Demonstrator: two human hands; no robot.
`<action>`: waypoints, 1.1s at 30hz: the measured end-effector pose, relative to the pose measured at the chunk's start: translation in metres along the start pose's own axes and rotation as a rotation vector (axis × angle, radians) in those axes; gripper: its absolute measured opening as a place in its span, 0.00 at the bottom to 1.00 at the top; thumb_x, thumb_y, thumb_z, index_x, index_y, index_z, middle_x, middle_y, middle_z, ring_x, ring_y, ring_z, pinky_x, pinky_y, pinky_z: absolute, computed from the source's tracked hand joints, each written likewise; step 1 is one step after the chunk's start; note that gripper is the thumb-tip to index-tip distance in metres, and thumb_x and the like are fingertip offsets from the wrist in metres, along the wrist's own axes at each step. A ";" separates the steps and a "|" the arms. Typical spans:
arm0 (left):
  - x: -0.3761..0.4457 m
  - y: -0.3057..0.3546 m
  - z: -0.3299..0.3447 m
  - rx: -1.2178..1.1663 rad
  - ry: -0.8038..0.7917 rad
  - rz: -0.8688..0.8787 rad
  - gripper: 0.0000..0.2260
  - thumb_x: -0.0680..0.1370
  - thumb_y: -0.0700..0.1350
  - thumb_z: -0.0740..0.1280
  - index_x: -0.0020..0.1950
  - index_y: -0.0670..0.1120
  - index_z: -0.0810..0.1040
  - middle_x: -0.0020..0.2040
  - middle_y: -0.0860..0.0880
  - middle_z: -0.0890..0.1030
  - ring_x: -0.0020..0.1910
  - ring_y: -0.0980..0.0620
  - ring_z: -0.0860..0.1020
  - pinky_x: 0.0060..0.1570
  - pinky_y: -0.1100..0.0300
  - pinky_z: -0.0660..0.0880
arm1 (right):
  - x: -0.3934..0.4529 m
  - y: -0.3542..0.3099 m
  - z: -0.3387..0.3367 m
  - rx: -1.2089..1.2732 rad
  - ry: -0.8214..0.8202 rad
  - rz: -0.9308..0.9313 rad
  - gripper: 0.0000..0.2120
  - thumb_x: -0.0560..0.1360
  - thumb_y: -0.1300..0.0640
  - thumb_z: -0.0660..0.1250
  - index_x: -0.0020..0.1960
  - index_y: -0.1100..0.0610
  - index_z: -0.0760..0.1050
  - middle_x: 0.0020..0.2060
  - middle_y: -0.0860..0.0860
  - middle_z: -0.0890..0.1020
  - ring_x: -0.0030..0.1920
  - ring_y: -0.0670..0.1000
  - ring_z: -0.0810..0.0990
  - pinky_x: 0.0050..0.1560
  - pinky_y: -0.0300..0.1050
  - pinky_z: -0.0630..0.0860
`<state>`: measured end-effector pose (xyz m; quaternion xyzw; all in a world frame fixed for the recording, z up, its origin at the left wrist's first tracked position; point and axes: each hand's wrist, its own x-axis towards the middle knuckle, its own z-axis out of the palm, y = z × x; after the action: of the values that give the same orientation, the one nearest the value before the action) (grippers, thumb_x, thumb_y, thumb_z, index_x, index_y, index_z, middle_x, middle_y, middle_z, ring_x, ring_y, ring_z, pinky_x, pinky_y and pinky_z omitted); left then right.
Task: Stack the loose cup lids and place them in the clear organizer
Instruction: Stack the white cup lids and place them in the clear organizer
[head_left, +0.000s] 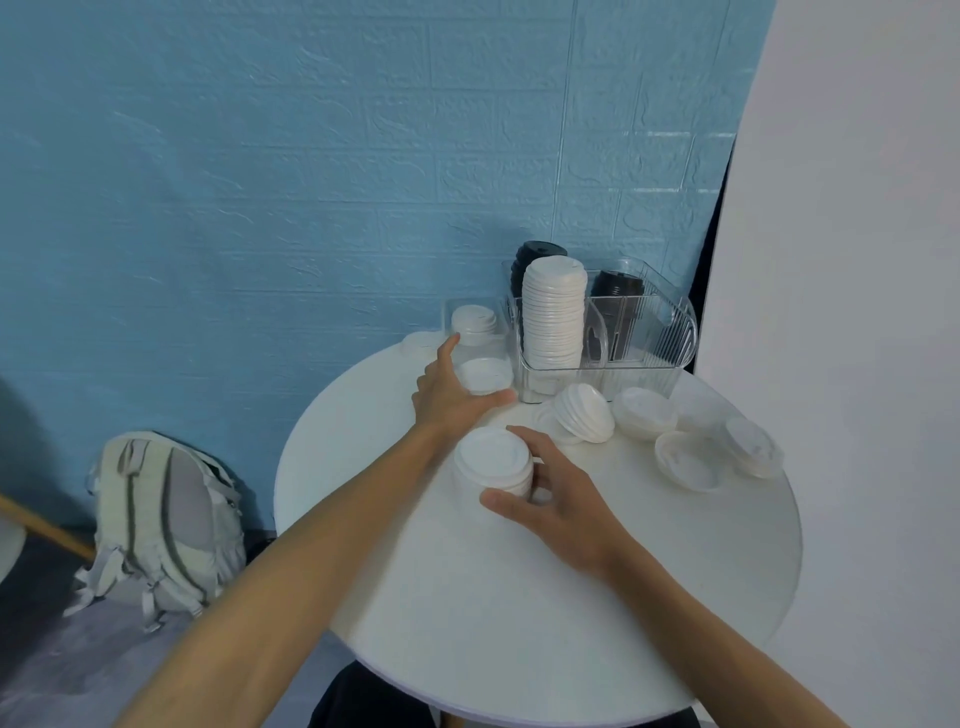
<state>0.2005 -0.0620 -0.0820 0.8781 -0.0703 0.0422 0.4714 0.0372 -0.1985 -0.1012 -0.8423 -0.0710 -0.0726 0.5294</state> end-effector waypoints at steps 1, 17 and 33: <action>0.003 -0.001 0.001 0.006 -0.015 0.002 0.53 0.63 0.66 0.81 0.80 0.62 0.54 0.76 0.47 0.69 0.74 0.43 0.67 0.72 0.45 0.61 | 0.000 0.000 0.000 0.003 0.001 0.002 0.34 0.66 0.35 0.76 0.68 0.36 0.68 0.63 0.36 0.79 0.64 0.42 0.78 0.68 0.51 0.75; -0.007 -0.005 -0.014 -0.284 -0.052 0.008 0.46 0.64 0.53 0.85 0.78 0.54 0.67 0.67 0.55 0.77 0.67 0.52 0.76 0.68 0.55 0.72 | -0.001 0.000 -0.003 0.011 -0.006 0.022 0.38 0.66 0.35 0.77 0.72 0.40 0.68 0.64 0.37 0.78 0.65 0.42 0.77 0.69 0.51 0.75; -0.083 0.000 -0.097 -0.243 -0.163 0.204 0.36 0.63 0.37 0.83 0.66 0.57 0.74 0.61 0.61 0.77 0.56 0.55 0.77 0.56 0.60 0.76 | -0.002 -0.003 -0.002 0.028 0.000 0.012 0.34 0.66 0.37 0.77 0.68 0.37 0.69 0.62 0.37 0.80 0.62 0.42 0.80 0.67 0.52 0.76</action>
<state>0.1178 0.0261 -0.0405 0.8033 -0.2016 0.0094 0.5603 0.0341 -0.1989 -0.0981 -0.8352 -0.0671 -0.0684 0.5415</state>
